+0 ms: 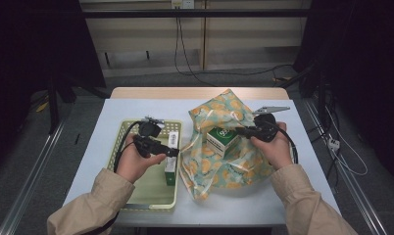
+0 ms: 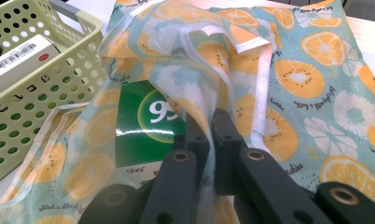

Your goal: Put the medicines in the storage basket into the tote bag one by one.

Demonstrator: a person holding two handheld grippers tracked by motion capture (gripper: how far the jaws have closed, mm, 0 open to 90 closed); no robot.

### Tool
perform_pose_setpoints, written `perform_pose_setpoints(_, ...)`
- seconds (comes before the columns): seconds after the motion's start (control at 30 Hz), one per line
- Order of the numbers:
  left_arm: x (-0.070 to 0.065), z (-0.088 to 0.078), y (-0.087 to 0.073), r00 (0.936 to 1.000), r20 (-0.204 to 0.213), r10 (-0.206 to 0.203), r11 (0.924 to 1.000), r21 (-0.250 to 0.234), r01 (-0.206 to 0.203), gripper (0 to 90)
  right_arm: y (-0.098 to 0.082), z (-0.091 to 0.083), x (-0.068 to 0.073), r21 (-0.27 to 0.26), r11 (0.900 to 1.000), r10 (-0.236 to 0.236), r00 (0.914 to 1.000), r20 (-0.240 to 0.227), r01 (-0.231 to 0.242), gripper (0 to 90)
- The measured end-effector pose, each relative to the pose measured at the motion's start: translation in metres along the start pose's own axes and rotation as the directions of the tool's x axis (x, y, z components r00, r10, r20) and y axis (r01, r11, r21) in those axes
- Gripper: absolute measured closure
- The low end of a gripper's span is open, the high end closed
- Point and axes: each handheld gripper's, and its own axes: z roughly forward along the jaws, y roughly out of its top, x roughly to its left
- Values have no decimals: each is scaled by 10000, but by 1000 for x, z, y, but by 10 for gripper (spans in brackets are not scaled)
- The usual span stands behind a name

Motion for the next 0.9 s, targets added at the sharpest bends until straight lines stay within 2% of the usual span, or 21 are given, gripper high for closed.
perform_pose_setpoints(0.07, 0, 2, -5, 9998, 185, -9, 9998, 197, 5, 238, -1, 0, 0, -3, 10000, 8, 10000, 17, -8, 877)
perform_pose_setpoints(0.1, 0, 3, -9, 9998, 116, 139, 9995, 282, -143, 328, -1, 0, 0, 0, 10000, 3, 10000, 4, -3, 877)
perform_pose_setpoints(0.17, 3, 2, -11, 9999, 74, -116, 9988, 481, 113, 389, -2, 0, 0, 30, 10000, -14, 10000, -4, 14, 877)
perform_pose_setpoints(0.2, 6, 2, -12, 9995, -305, -94, 9982, 584, 112, 414, -2, 0, 0, 38, 10000, -3, 10000, -1, 3, 877)
perform_pose_setpoints(0.23, 8, 1, -13, 9989, -474, -50, 9976, 681, 82, 455, -2, 0, 0, 39, 10000, -14, 10000, 17, 14, 877)
perform_pose_setpoints(0.33, 17, -3, -14, 9980, -415, -482, 9956, 790, 514, 529, -2, 0, 0, 23, 10000, -25, 10000, 15, 25, 878)
perform_pose_setpoints(0.4, 25, -8, -13, 9963, -429, -743, 9943, 729, 773, 581, -2, 1, 0, 30, 10000, -1, 10000, 16, 1, 877)
perform_pose_setpoints(0.43, 30, -12, -12, 9965, -481, -690, 9946, 740, 724, 619, -2, 1, 0, 29, 10000, 3, 10000, 32, -4, 877)
perform_pose_setpoints(0.47, 33, -16, -11, 9953, -440, -865, 9939, 647, 893, 624, -2, 1, 0, 36, 10000, -10, 10000, 35, 9, 877)
perform_pose_setpoints(0.53, 37, -25, -8, 9947, -449, -922, 9944, 473, 943, 625, -1, 1, 0, 30, 10000, -14, 10000, 39, 14, 878)
perform_pose_setpoints(0.57, 38, -35, -4, 9956, -540, -761, 9965, 302, 778, 626, -1, 0, 0, 32, 10000, -15, 10000, 43, 15, 878)
perform_pose_setpoints(0.6, 37, -43, 0, 9965, -450, -707, 9974, 121, 713, 626, 0, -1, -1, 41, 10000, -20, 10000, 65, 19, 878)
perform_pose_setpoints(0.63, 35, -49, 3, 9970, -413, -648, 9979, -81, 645, 627, 0, -1, -2, 33, 10000, -3, 10000, 95, 3, 879)
perform_pose_setpoints(0.73, 21, -71, 20, 9999, -74, -124, 9976, -687, 119, 627, 2, -4, -3, -44, 10000, 3, 9999, 158, -2, 883)
perform_pose_setpoints(0.77, 12, -77, 27, 9999, 111, 111, 9958, -909, -101, 626, 3, -5, -3, -69, 10000, 17, 9999, 172, -16, 884)
perform_pose_setpoints(0.83, -6, -80, 38, 9974, 488, 534, 9921, -1163, -474, 626, 4, -7, -4, -77, 10000, -6, 9998, 181, 8, 885)
perform_pose_setpoints(0.9, -24, -76, 46, 9926, 751, 953, 9889, -1210, -858, 626, 5, -9, -4, -124, 9999, 5, 9998, 206, -3, 885)
